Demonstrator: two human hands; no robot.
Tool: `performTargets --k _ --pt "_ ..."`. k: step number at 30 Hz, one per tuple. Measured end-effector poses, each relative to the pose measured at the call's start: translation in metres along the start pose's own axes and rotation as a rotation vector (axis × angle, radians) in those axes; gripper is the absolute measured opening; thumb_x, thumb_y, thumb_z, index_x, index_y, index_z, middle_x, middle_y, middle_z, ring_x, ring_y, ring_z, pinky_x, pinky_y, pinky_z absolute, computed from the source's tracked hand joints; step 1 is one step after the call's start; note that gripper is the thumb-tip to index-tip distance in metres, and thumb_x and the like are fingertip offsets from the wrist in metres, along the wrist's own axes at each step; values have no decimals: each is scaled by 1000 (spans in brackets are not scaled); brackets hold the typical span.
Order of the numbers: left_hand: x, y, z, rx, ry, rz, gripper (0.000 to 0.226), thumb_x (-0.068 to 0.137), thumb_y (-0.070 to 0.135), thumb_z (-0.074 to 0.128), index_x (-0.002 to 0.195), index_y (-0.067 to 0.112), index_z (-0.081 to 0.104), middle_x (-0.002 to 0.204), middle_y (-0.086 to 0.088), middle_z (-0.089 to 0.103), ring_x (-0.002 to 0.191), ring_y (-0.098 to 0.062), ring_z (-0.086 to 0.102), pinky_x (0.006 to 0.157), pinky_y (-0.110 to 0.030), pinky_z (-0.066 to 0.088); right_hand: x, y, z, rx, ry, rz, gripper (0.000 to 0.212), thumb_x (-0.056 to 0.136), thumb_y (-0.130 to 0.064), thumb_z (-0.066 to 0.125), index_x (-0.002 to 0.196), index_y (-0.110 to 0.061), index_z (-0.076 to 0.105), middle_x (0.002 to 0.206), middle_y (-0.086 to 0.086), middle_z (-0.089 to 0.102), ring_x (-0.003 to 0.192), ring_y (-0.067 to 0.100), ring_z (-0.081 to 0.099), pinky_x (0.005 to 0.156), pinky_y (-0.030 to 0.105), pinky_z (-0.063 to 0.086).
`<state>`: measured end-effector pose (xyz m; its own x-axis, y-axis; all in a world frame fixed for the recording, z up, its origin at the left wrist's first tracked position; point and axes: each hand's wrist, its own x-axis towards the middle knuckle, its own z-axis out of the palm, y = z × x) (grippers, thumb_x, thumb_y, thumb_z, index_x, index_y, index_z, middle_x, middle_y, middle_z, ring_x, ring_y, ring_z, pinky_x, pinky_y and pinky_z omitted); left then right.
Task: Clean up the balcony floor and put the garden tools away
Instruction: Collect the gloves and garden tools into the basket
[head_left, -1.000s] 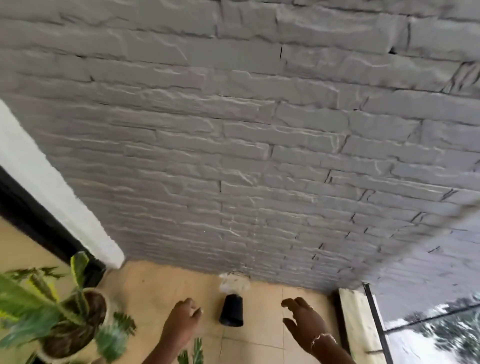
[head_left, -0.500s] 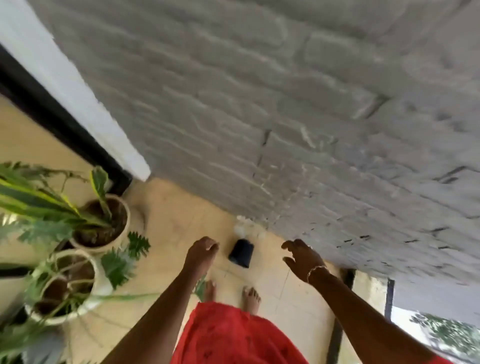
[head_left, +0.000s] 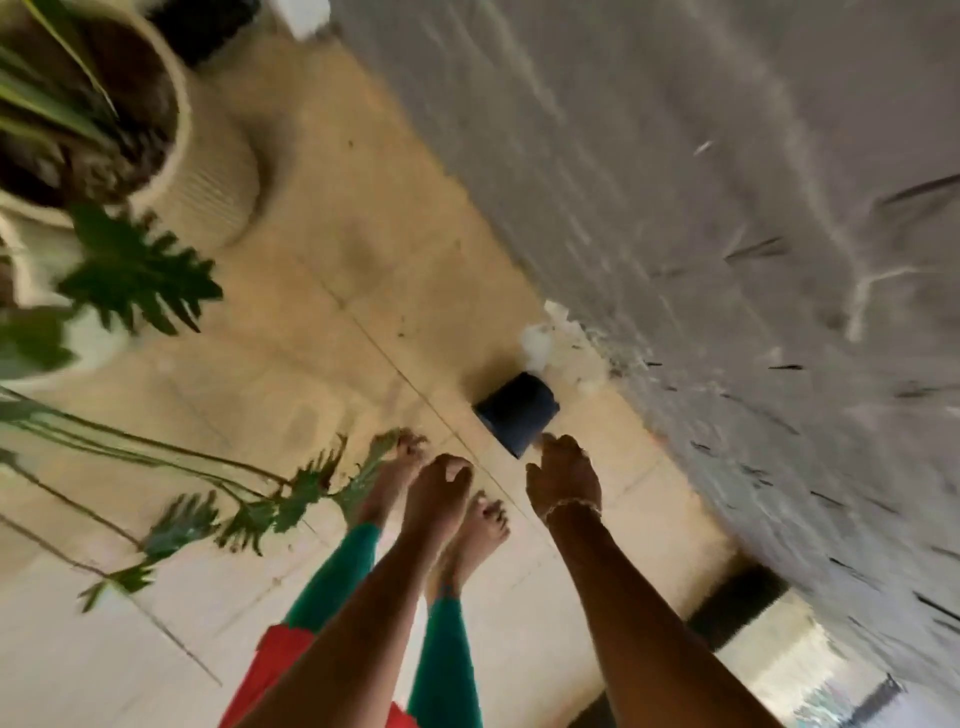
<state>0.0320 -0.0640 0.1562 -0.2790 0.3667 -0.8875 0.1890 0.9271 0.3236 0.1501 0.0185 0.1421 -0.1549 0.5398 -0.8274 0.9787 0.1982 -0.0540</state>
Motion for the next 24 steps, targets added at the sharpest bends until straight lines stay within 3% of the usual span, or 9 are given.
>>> performTargets --k 4,7,11,14,16,20,24 --pt "69 -33 21 79 26 -24 34 101 21 37 128 10 55 137 -8 52 126 -20 44 87 -20 25 64 -2 51 -55 27 -19 46 94 -19 47 138 -12 36 141 14 35 128 30 35 100 36 36" --pt "113 -47 33 74 16 -50 32 99 19 41 124 10 59 134 -10 55 126 -23 45 92 -22 24 94 -2 73 -220 75 -93 55 93 -28 52 140 -13 30 143 17 28 127 33 36 97 37 39" --pt "136 -50 44 48 -17 -36 32 99 21 42 124 6 57 132 -12 56 123 -26 49 96 -27 34 119 3 95 -365 99 -102 67 87 -29 63 140 -12 26 146 23 22 125 39 40 85 39 50" --pt "143 -47 53 20 -64 -40 33 100 23 42 126 6 53 131 -12 56 119 -23 52 87 -23 39 126 5 99 -410 145 -126 58 74 -12 73 124 -7 46 126 28 44 108 46 54 60 40 56" --pt "143 -45 56 21 -73 -43 33 100 23 43 127 7 52 132 -10 54 119 -22 51 86 -23 38 126 6 91 -322 208 -158 52 70 -4 73 118 -3 51 119 28 49 101 48 57 59 42 56" --pt "129 -28 51 -25 -34 -37 36 97 22 49 130 7 49 131 -11 56 118 -24 52 89 -28 41 117 14 49 -40 298 -35 39 89 -6 47 128 -6 43 124 19 50 102 39 58 81 40 47" --pt "90 -1 31 -164 50 31 35 92 16 56 126 7 54 123 -10 62 110 -22 59 85 -27 46 72 14 7 263 384 11 29 88 -4 49 116 -6 55 110 17 64 102 33 60 81 34 47"
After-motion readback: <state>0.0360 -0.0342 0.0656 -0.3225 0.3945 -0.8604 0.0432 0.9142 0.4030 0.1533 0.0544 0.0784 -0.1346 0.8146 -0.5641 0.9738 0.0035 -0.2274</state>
